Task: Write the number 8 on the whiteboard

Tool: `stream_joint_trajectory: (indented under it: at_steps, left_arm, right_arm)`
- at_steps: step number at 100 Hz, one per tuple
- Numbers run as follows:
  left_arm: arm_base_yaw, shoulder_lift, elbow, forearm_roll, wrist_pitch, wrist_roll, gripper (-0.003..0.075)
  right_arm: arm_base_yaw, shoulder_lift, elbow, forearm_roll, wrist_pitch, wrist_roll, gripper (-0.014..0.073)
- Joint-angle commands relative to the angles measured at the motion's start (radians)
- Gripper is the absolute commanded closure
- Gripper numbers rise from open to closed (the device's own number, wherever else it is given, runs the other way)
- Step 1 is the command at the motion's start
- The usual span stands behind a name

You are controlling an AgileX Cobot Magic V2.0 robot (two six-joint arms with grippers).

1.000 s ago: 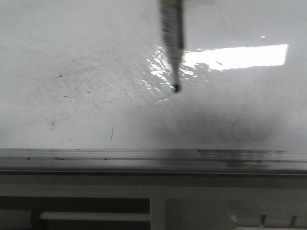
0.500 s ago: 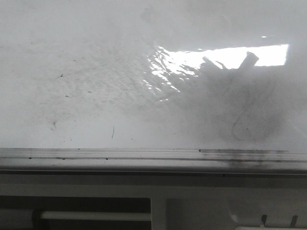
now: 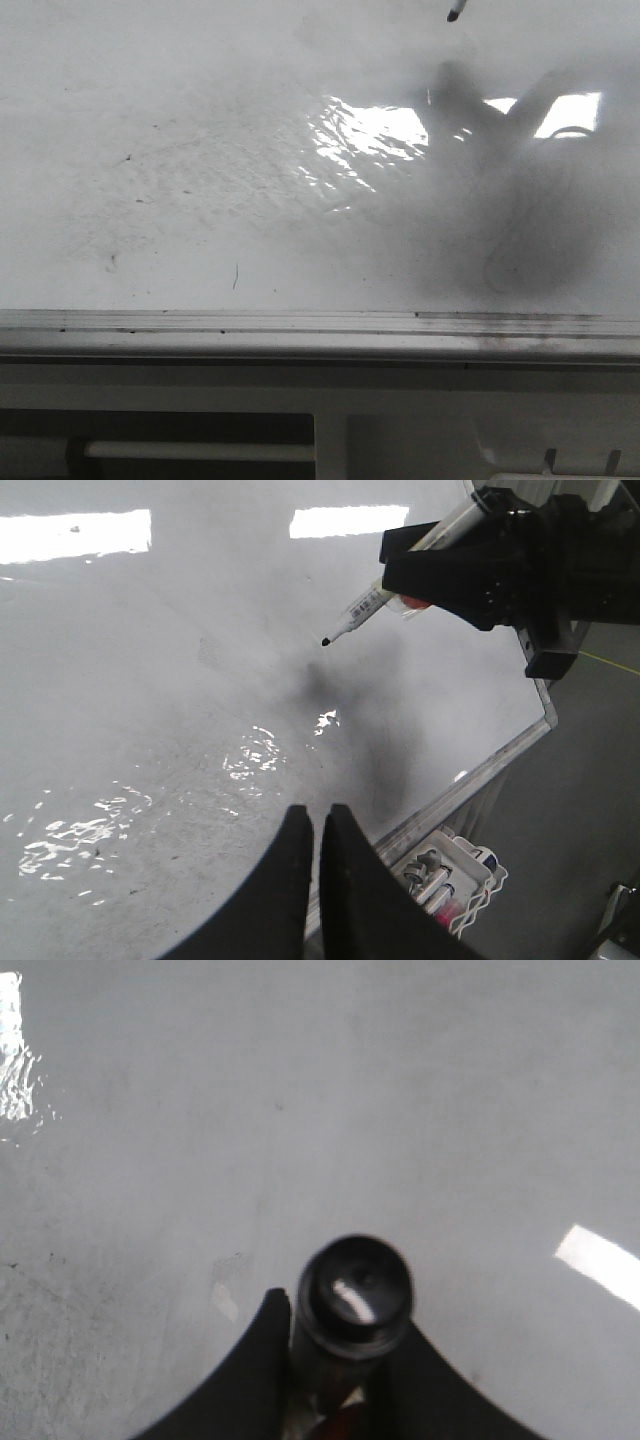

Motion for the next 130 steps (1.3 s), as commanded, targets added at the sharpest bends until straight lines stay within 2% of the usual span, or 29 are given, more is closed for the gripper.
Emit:
stream_joint_trajectory:
  at_steps: [1,22,35,48,57,72,84,94,111,130]
  left_arm:
    - [-0.008,0.002,-0.027,-0.025,-0.013,-0.008,0.0741]
    - [-0.008,0.002,-0.027,-0.025,-0.011,-0.008,0.0741]
    - [-0.008,0.002,-0.027,-0.025,-0.011,-0.008,0.0741]
    - [-0.008,0.002,-0.027,-0.025,-0.011,-0.008,0.0741]
    - [-0.008,0.002,-0.027,-0.025,-0.011,-0.008,0.0741]
    - [-0.008,0.002,-0.027,-0.025,-0.011,-0.008,0.0741]
    - [-0.008,0.002,-0.027,-0.025,-0.011,-0.008,0.0741]
    - [-0.008,0.002,-0.027,-0.025,-0.011,-0.008,0.0741]
    - [-0.008,0.002,-0.027,-0.025,-0.011,-0.008,0.0741]
    - [-0.008,0.002,-0.027,-0.025,-0.011,-0.008,0.0741]
  right_arm:
    - [-0.008,0.021,-0.028,0.006,-0.095,0.001,0.0636]
    - [-0.004,0.099,-0.028,0.01,-0.095,0.001,0.0636]
    - [0.033,0.116,-0.028,0.01,-0.083,0.001,0.0636]
    - [0.053,0.103,-0.028,0.01,0.044,0.001,0.0636]
    - [0.027,0.072,-0.028,0.01,0.125,-0.005,0.0637]
    - [-0.04,-0.016,-0.019,0.01,0.183,-0.005,0.0637]
    - [-0.041,-0.056,0.014,0.012,0.249,-0.005,0.0637]
    - [-0.015,-0.047,0.067,0.052,0.196,0.007,0.0637]
    - [0.045,0.013,0.088,0.055,0.004,0.007,0.0637]
    - [0.013,0.05,-0.014,0.055,0.0,-0.047,0.0637]
